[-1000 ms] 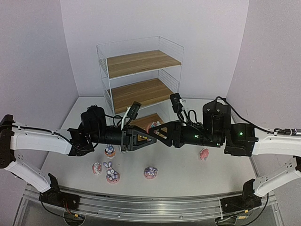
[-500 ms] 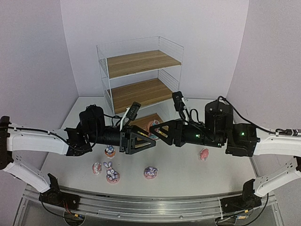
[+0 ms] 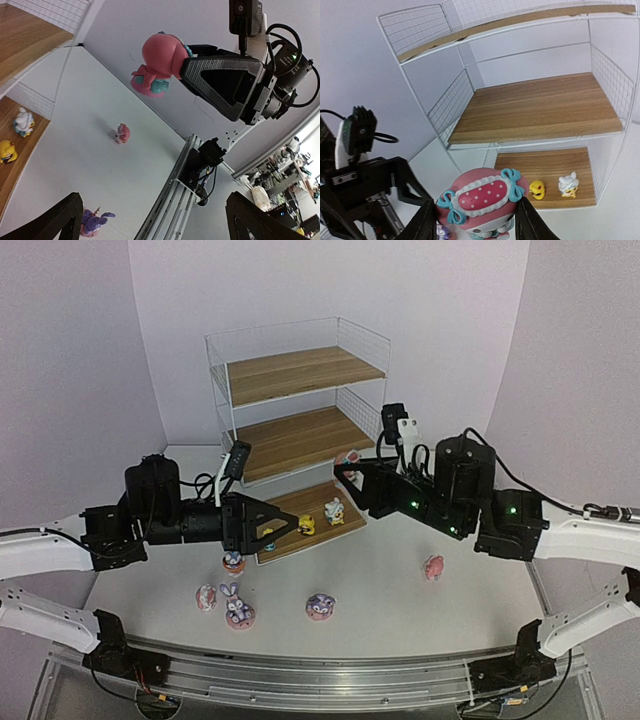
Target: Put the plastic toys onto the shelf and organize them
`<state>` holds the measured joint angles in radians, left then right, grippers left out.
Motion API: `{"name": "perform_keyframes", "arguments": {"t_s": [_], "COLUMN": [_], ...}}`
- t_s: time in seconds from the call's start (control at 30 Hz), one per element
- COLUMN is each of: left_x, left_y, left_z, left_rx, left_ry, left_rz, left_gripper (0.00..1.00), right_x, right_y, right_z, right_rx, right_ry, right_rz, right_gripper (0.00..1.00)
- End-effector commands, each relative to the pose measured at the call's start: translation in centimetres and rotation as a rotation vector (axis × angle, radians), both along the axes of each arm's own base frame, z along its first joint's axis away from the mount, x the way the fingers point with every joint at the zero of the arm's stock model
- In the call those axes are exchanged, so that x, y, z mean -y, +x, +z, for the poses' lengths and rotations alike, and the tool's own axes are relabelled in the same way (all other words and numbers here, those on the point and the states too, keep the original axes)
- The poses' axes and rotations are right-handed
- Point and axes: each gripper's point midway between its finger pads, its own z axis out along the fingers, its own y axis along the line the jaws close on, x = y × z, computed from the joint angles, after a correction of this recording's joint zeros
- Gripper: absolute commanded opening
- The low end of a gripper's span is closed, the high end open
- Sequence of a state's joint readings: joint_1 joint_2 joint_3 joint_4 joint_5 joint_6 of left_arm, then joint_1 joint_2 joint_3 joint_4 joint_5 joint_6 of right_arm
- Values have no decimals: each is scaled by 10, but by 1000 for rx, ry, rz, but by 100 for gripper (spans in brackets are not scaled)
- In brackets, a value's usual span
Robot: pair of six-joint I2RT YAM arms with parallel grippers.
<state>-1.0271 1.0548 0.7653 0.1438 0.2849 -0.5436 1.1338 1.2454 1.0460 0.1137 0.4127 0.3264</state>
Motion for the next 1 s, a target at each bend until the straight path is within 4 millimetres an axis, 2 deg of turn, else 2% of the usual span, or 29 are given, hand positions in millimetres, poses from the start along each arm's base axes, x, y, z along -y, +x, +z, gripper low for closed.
{"name": "perform_keyframes", "arguments": {"t_s": [0.0,0.13,0.33,0.7,0.97], "left_x": [-63,-104,-137,-154,-159], "left_y": [32,43,52,55,55], "left_z": [-22,-28,-45,-49,-45], "left_rx": [-79,-133,-211,-219,-208], "left_ry": [146,178,264,270,253], "left_rz": [365,556,743,821,833], "left_gripper": [100,100,99,100,100], "right_x": [8,7,8,-5,-10], "right_y": [55,92,134,171,184], "right_z": [30,25,22,15,9], "right_rx": [181,205,180,165,153], "right_ry": [-58,-77,-17,12,18], "right_rz": [-158,-207,-245,-258,-286], "right_gripper": [0,0,0,0,1]}}
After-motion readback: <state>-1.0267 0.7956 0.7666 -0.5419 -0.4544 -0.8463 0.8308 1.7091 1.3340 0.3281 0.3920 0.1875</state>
